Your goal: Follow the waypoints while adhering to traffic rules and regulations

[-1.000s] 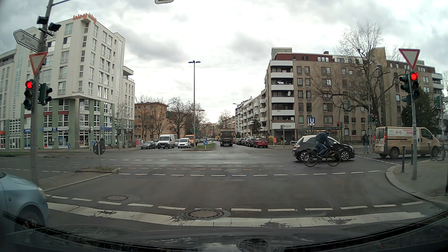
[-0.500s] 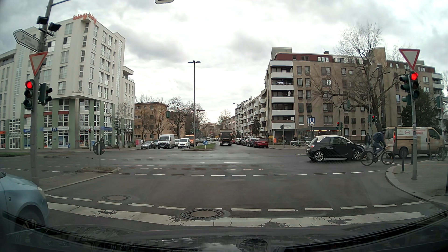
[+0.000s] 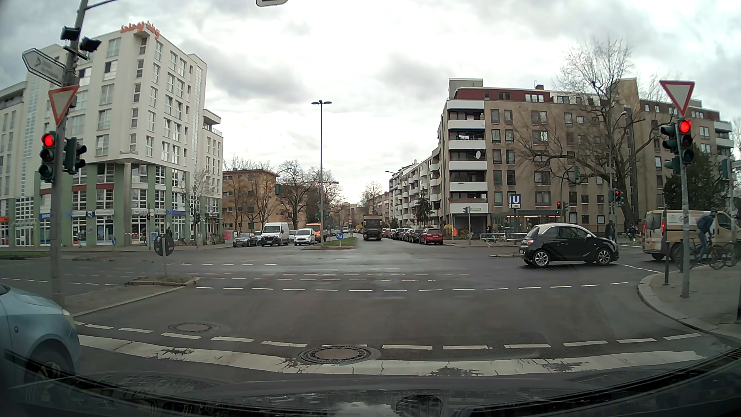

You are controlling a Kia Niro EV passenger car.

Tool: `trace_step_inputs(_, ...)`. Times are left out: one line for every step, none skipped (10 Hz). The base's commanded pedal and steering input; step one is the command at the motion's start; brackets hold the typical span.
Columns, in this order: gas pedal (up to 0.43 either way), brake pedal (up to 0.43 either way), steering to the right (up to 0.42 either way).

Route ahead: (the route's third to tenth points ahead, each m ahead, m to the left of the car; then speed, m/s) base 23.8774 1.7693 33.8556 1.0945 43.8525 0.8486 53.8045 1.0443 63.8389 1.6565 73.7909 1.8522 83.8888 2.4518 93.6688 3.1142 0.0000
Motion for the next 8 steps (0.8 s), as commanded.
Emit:
trace_step_inputs(0.000,0.439,-0.003)
trace_step_inputs(0.000,0.439,-0.003)
trace_step_inputs(0.000,0.439,-0.003)
trace_step_inputs(0.000,0.439,-0.003)
trace_step_inputs(0.000,0.445,-0.003)
trace_step_inputs(0.000,0.445,-0.003)
trace_step_inputs(0.000,0.439,-0.003)
trace_step_inputs(0.000,0.439,-0.003)
